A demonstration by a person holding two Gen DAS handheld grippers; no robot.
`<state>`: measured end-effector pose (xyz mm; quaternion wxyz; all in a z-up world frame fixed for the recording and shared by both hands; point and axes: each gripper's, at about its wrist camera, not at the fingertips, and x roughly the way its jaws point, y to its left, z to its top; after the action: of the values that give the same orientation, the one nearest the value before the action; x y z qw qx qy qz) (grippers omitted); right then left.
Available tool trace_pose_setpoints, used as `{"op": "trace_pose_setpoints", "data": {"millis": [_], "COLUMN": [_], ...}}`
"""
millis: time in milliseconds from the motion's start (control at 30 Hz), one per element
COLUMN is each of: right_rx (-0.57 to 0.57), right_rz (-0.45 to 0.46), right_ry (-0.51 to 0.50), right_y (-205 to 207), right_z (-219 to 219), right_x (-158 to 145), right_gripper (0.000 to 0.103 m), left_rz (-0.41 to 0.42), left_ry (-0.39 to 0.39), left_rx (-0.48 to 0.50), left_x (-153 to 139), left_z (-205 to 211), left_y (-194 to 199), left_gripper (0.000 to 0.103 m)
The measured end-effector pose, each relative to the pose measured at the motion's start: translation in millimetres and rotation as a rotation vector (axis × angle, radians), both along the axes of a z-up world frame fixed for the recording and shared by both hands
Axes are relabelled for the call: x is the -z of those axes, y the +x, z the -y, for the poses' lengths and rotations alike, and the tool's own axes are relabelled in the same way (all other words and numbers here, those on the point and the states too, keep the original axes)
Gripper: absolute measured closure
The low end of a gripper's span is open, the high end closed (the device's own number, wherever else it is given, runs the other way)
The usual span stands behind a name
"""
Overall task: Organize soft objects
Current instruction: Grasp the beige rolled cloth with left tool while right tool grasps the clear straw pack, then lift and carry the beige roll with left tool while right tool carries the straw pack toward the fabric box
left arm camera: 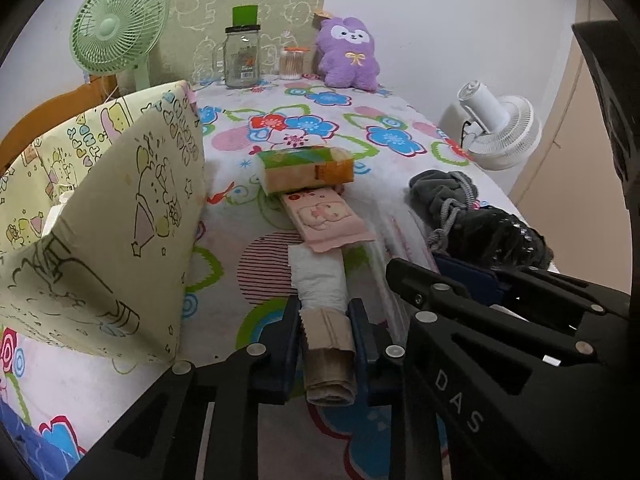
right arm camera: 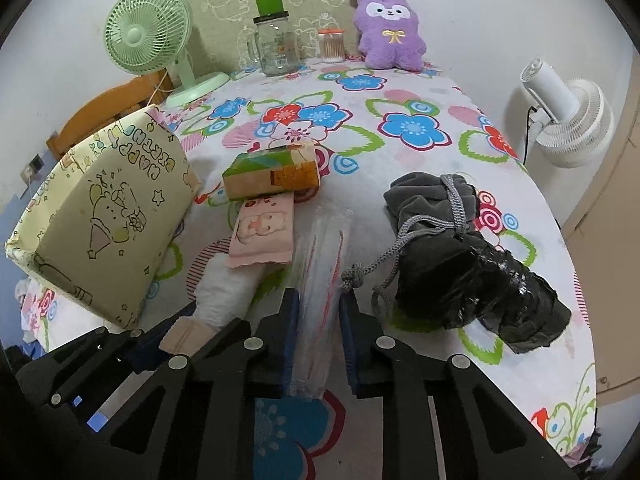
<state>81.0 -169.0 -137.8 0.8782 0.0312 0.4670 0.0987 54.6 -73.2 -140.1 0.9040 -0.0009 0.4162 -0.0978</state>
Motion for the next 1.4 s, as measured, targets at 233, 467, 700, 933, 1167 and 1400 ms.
{"op": "trace_pose_setpoints", "data": {"millis": [233,467,700,933,1167,1400], "right_rx": [0.007,0.018,0.037,0.048,0.049,0.053], "right_rz": [0.040,0.087,0.136,0.186,0.223,0.252], "right_ry": [0.002,0.004,0.015,0.027,0.038,0.040], "right_y": [-13,-24,-34,-37,-36,-33], "right_z": [2,7,12,15,14,11], "right_x": [-16,-35,-58,-81,-101,-116], "right_gripper": [0.081,0.081,0.081,0.081,0.081,0.081], "left_rz": [0.041,0.091,0.139,0.186,0.223,0.246], "left_ry": [-0.004,-0.010,-0.003,0.005,0.009,0.005], "left_rx": [0.004,0.012,0.023,0.033,0.031,0.042], "left_x": [-15,-33,-56,-77,-95,-109], "left_z": [3,6,12,14,11,8], "left_y": [-12,-25,-31,-34,-32,-28], "left_gripper": [0.082,0.083,0.083,0.083,0.083,0.084]}}
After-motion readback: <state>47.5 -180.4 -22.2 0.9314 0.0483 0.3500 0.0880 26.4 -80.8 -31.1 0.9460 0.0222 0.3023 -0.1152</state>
